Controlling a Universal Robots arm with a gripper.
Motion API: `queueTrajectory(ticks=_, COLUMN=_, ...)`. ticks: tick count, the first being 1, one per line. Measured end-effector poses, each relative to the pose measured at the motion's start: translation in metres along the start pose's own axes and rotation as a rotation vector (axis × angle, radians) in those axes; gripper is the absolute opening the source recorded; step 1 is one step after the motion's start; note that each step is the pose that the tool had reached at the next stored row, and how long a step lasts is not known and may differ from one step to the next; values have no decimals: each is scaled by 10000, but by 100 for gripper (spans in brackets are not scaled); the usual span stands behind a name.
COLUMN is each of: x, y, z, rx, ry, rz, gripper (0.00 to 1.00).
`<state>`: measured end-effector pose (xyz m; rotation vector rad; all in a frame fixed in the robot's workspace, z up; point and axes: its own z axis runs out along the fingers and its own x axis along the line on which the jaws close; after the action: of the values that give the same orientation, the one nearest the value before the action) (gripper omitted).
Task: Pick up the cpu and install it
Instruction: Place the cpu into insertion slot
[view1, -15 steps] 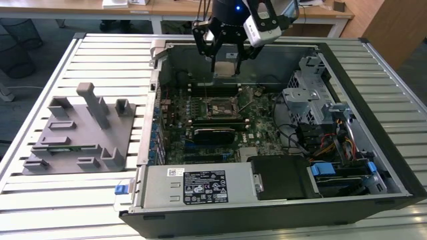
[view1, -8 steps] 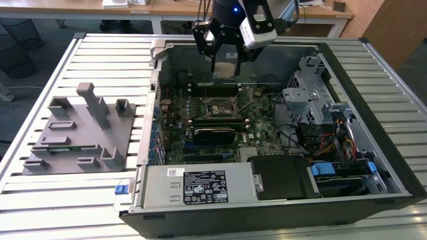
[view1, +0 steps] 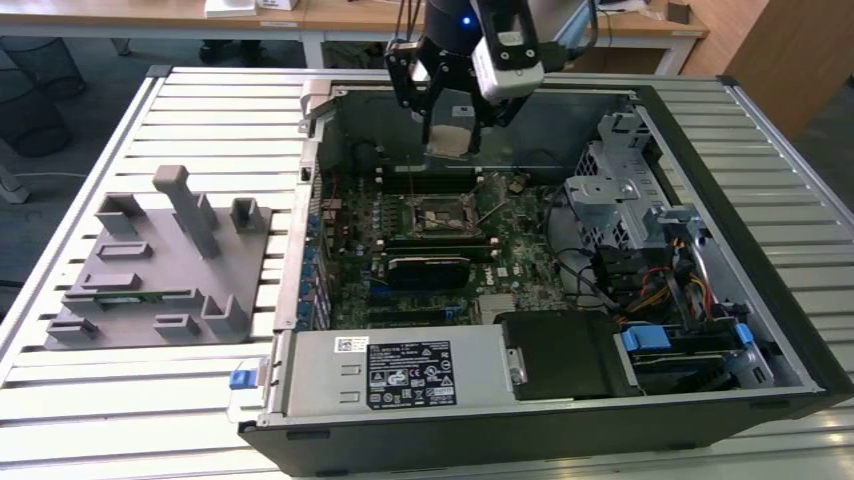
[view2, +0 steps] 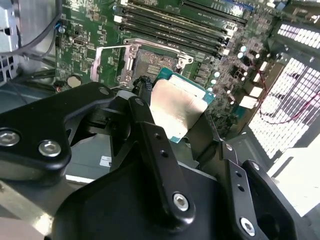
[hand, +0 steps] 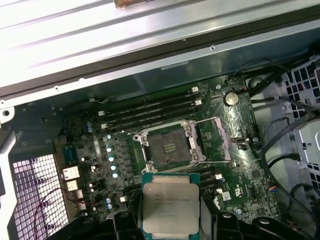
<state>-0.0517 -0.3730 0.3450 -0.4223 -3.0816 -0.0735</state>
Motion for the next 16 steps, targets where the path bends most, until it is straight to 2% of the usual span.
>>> queueTrajectory(ticks=16, x=2, y=9, z=34, rx=-47, ry=-92, rz=1986, gripper=54)
